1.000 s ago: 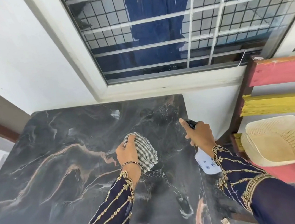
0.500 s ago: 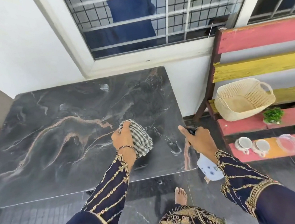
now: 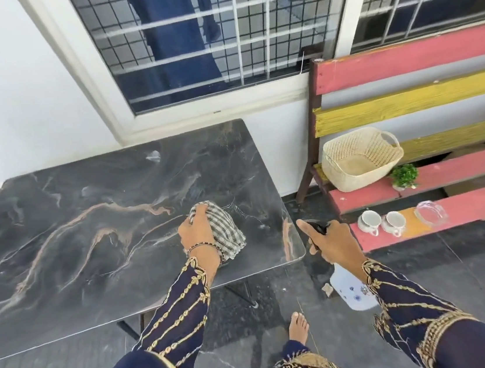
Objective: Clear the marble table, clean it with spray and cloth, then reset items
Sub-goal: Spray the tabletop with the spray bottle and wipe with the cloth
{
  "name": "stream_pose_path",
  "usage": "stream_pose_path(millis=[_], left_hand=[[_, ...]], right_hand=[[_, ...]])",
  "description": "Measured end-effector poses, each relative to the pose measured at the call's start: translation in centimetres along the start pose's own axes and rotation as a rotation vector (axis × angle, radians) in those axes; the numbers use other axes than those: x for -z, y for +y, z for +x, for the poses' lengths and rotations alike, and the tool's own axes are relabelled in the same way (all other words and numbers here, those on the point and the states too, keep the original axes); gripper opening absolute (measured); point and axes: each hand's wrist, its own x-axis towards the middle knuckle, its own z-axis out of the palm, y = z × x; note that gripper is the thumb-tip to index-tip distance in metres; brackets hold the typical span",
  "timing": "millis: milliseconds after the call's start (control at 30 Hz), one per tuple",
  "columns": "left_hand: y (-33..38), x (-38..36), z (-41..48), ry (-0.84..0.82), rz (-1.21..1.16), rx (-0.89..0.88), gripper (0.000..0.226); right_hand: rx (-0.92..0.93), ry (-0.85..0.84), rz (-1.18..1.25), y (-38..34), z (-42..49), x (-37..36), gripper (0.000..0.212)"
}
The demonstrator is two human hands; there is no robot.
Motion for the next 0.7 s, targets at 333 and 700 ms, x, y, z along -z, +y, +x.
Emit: stream_pose_path(millis=[333,700], left_hand=[[-1.0,-7.1,-0.3,-0.101,0.046,0.032,0.021],[-1.8,-25.4,2.6,-0.19,0.167,-0.002,0.043]], right_hand=[[0.107,-0.004,0.16,0.9,5.6,3.2,0.027],[0.313,0.174,-0.05,2.1,20.9,11.8,0.024]])
